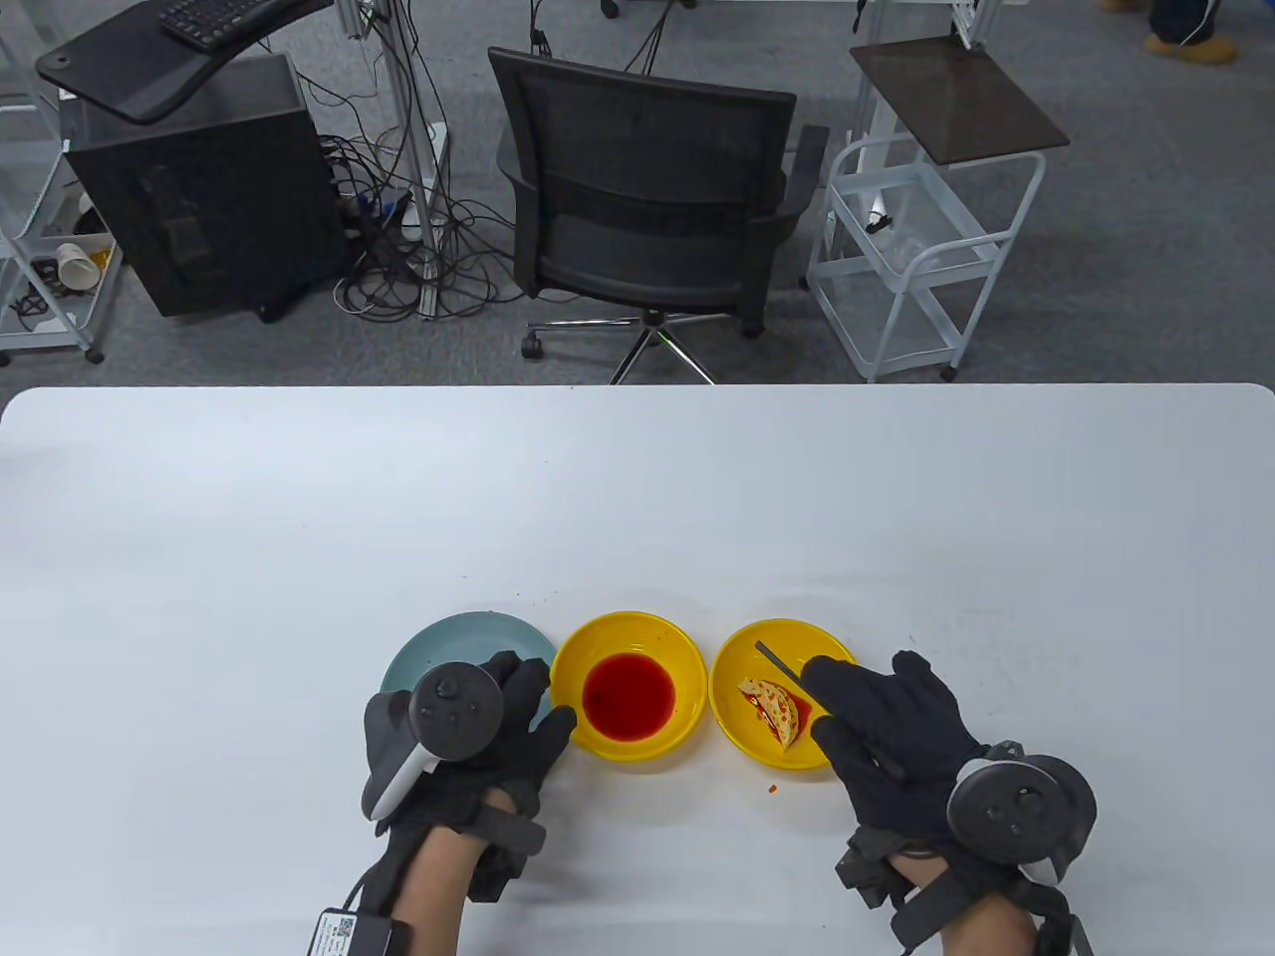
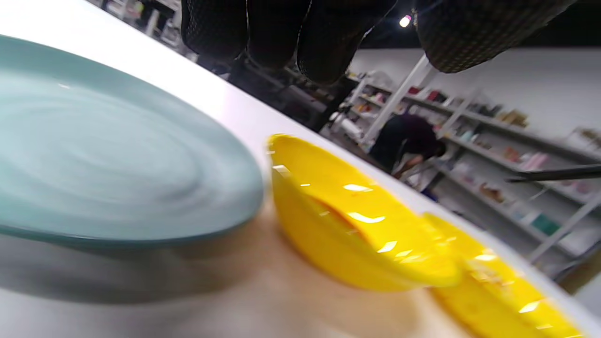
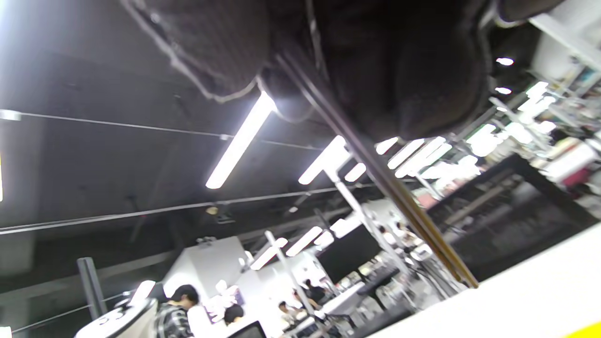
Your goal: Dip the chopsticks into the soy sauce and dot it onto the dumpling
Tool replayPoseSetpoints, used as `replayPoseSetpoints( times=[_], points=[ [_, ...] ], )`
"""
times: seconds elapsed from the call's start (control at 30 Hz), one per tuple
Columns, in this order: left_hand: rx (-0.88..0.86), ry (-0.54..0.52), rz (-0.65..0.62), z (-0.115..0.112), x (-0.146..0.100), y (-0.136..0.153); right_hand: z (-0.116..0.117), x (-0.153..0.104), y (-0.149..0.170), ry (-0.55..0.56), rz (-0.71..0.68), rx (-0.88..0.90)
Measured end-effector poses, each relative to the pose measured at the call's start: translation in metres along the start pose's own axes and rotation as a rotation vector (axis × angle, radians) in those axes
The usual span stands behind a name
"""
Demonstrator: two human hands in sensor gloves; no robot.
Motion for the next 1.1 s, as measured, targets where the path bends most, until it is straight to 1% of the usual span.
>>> replayPoseSetpoints(
  times=[0.1, 0.17, 0.23, 0.33, 0.37, 0.4, 0.47, 0.5, 0.53, 0.57, 0.63, 0.67, 0.8, 0.87, 0.93, 1.0, 1.1],
  points=[
    [-0.13, 0.017, -0.091, -0.005, -0.003, -0.023, 0.01, -0.003, -0.019, 0.002, -0.091, -0.013],
    [-0.212, 0.065, -0.161, -0.013, -0.005, -0.04, 0.018, -0.005, -0.03, -0.012, -0.13, -0.017],
    [-0.33, 0.158, -0.23, -0.029, -0.007, -0.058, 0.029, -0.008, -0.04, -0.038, -0.166, 0.002],
    [-0.502, 0.279, -0.282, -0.052, -0.007, -0.074, 0.04, -0.012, -0.051, -0.057, -0.214, -0.015],
    [-0.595, 0.319, -0.302, -0.061, -0.007, -0.079, 0.045, -0.013, -0.055, -0.071, -0.232, -0.026],
    [-0.659, 0.355, -0.307, -0.067, -0.007, -0.082, 0.05, -0.015, -0.059, -0.084, -0.244, -0.035],
    [-0.844, 0.484, -0.306, -0.084, -0.009, -0.086, 0.06, -0.018, -0.065, -0.107, -0.272, -0.045],
    [-0.897, 0.527, -0.298, -0.09, -0.01, -0.086, 0.064, -0.019, -0.067, -0.119, -0.276, -0.051],
    [-0.967, 0.599, -0.28, -0.098, -0.012, -0.085, 0.067, -0.019, -0.069, -0.124, -0.272, -0.054],
    [-1.036, 0.647, -0.268, -0.103, -0.013, -0.084, 0.069, -0.02, -0.069, -0.12, -0.261, -0.05],
    [-1.193, 0.702, -0.254, -0.109, -0.015, -0.082, 0.076, -0.021, -0.072, -0.14, -0.267, -0.046],
    [-1.241, 0.709, -0.239, -0.109, -0.016, -0.081, 0.08, -0.022, -0.074, -0.146, -0.271, -0.063],
    [-1.274, 0.666, -0.224, -0.106, -0.016, -0.077, 0.09, -0.024, -0.076, -0.163, -0.284, -0.095],
    [-1.254, 0.647, -0.227, -0.104, -0.014, -0.076, 0.093, -0.025, -0.074, -0.188, -0.268, -0.093],
    [-1.239, 0.629, -0.223, -0.101, -0.011, -0.073, 0.098, -0.026, -0.072, -0.227, -0.259, -0.128],
    [-1.218, 0.576, -0.215, -0.094, -0.006, -0.065, 0.102, -0.028, -0.068, -0.272, -0.228, -0.151],
    [-1.2, 0.48, -0.188, -0.078, 0.003, -0.046, 0.102, -0.027, -0.063, -0.296, -0.2, -0.178]
  ],
)
Point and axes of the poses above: the tracker on the back of each hand, its own y axis roughly to the little-finger side, its own x axis roughly from the wrist to the fingertips, z = x × y, the point moved 5 cm from there along x, roughly from the wrist to the fingertips, and after that the axes turned 5 degrees about y, right-handed, at the moved point
